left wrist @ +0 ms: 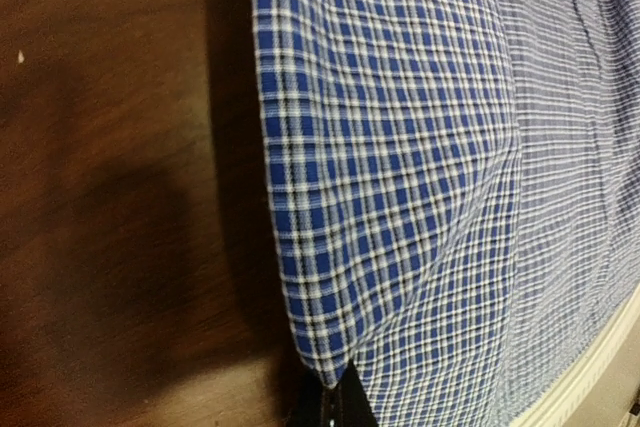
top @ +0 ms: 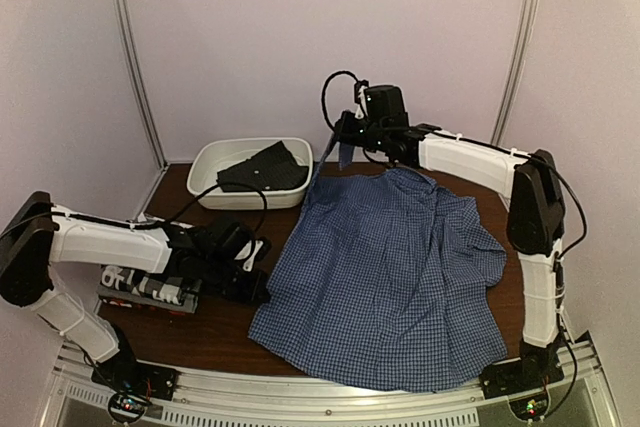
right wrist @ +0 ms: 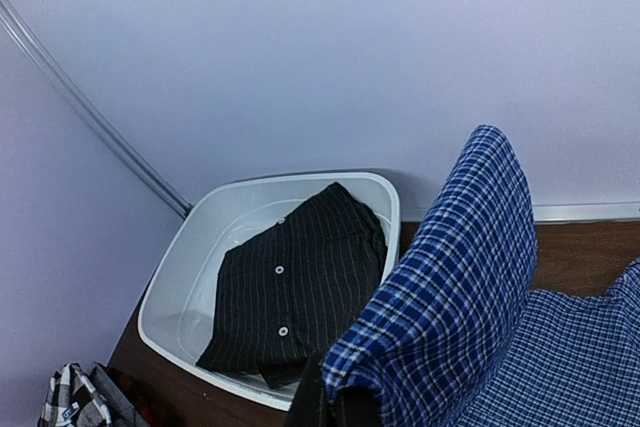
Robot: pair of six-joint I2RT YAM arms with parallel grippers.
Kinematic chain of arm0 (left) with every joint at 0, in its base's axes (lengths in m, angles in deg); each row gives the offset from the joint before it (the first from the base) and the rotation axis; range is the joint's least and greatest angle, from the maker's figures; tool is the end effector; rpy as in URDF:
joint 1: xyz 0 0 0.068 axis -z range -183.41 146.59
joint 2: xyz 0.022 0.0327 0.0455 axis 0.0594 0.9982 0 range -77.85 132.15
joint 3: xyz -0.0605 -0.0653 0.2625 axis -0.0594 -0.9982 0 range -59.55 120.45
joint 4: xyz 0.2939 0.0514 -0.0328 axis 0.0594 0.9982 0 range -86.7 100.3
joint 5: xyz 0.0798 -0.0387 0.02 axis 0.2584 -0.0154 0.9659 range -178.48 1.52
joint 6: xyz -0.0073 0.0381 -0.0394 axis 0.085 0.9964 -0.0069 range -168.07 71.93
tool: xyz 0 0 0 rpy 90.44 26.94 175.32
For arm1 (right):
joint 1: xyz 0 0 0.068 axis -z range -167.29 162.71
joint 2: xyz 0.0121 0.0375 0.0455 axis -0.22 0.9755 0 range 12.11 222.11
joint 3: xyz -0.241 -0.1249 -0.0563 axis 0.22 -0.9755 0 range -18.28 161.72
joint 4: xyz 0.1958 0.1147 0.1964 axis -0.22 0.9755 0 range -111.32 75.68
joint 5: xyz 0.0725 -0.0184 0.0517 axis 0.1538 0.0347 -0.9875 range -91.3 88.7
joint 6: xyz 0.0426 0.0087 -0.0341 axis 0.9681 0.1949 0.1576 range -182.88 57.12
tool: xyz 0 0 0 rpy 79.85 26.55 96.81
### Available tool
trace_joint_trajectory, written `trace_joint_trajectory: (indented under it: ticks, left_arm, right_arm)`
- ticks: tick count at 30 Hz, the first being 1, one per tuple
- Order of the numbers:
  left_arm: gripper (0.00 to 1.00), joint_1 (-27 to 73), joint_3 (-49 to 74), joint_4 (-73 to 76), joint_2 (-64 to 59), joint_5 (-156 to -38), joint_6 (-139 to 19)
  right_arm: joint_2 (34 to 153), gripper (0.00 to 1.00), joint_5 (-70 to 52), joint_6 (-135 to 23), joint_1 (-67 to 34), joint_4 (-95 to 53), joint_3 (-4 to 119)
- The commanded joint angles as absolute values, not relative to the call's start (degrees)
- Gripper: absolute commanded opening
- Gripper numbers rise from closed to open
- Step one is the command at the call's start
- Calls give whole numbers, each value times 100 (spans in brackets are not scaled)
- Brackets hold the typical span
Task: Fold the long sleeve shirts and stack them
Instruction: Flatten out the 1/3-folded shirt at the center of the board.
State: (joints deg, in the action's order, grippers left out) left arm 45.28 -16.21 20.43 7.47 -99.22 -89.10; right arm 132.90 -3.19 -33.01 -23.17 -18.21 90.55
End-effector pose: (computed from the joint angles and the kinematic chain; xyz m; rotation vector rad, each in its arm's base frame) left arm 0.1980 -0.2358 0.1393 0.2591 2.7863 -0.7315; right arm 0.4509 0.3276 0.3147 -0.1246 1.9123 0.8235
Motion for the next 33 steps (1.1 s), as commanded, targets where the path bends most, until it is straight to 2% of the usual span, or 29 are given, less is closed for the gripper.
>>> trace_joint_trajectory:
  ticks: [1,6,10,12,16,20,24,33]
  left_arm:
    - [0,4490,-1703,2295,808,-9513,-8977]
    - [0,4450,-1703,2438,800,-9378,-8971]
    - [11,4450,-1627,2571,781,-9244,-8868]
    - [17,4450,-1567,2622,777,-9211,-8823]
    - [20,4450,-1410,2655,766,-9158,-8717]
    - [26,4449,-1176,2777,812,-9124,-8573]
    - [30,4450,-973,2892,737,-8997,-8488]
    - [31,4450,-486,2884,924,-9166,-8228]
  right_arm:
    - [12833,0,134,-3503,-2362,-1909,8471]
    - [12570,0,218,-3527,-2493,-1875,7679]
    - [12437,0,92,-3478,-2579,-1760,7192]
    - [12397,5,-10,-3467,-2586,-1609,7052]
    - [12305,12,-193,-3492,-2580,-1427,6865]
    - [12413,27,-688,-3542,-2572,-967,6979]
    - [11959,51,-623,-3452,-2566,-1033,6374]
    - [10565,73,-158,-2901,-2248,-1286,4765]
